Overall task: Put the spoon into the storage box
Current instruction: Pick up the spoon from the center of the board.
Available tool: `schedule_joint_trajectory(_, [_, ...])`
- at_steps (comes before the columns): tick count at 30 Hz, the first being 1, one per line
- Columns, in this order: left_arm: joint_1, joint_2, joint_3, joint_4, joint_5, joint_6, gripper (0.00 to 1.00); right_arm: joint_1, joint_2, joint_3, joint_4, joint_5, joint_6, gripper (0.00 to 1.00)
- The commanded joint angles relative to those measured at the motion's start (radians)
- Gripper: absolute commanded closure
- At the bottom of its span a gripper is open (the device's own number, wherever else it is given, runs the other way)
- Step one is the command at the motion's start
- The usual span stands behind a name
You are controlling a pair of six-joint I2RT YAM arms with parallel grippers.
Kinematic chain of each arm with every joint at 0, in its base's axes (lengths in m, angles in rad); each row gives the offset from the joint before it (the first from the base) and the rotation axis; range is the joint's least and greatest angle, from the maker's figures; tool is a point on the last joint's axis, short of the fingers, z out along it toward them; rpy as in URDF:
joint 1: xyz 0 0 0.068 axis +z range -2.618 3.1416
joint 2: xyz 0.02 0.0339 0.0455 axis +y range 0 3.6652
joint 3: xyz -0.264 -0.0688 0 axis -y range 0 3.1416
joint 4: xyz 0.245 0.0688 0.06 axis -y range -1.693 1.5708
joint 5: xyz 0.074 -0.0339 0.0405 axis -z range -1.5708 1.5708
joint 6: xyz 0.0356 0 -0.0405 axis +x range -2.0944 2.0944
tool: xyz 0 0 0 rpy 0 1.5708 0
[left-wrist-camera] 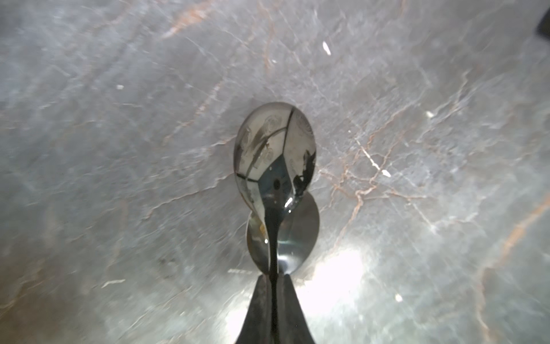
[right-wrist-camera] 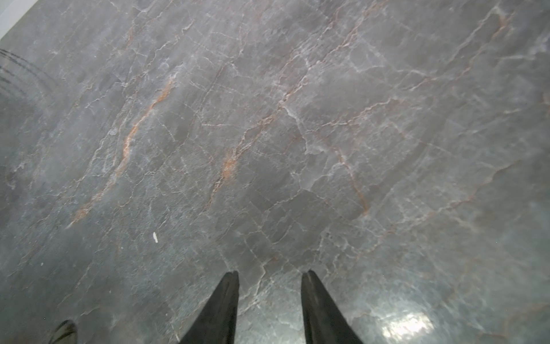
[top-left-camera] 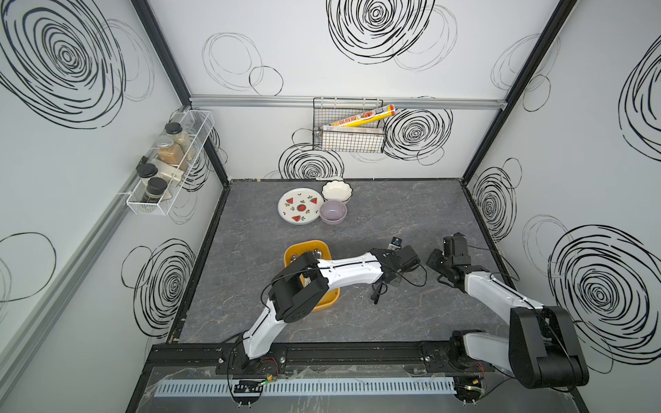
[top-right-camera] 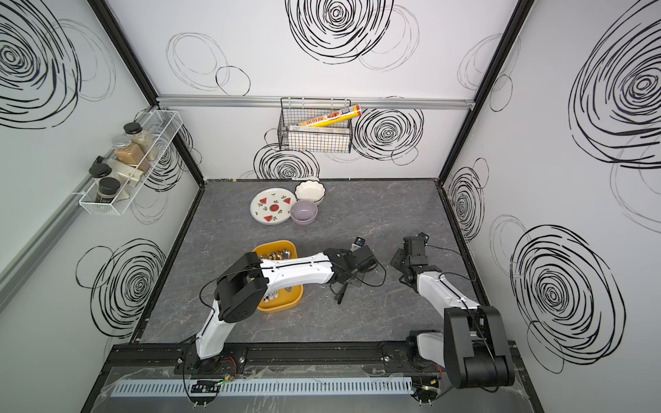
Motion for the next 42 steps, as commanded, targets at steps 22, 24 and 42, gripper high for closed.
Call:
schedule_joint_trajectory(22, [0.123, -0.012, -0.228, 0.183, 0.062, -0.037, 0.75, -0.004, 0.042, -0.006, 0.053, -0.102, -0.023, 0.58])
schedule_joint_trajectory(24, [0.125, -0.01, -0.23, 0.179, 0.06, -0.035, 0.74, -0.004, 0.046, -0.009, 0.056, -0.107, -0.022, 0.58])
schedule_joint_trajectory(42, [0.115, -0.138, -0.237, 0.179, 0.016, -0.019, 0.98, -0.004, 0.055, -0.014, 0.065, -0.133, -0.02, 0.58])
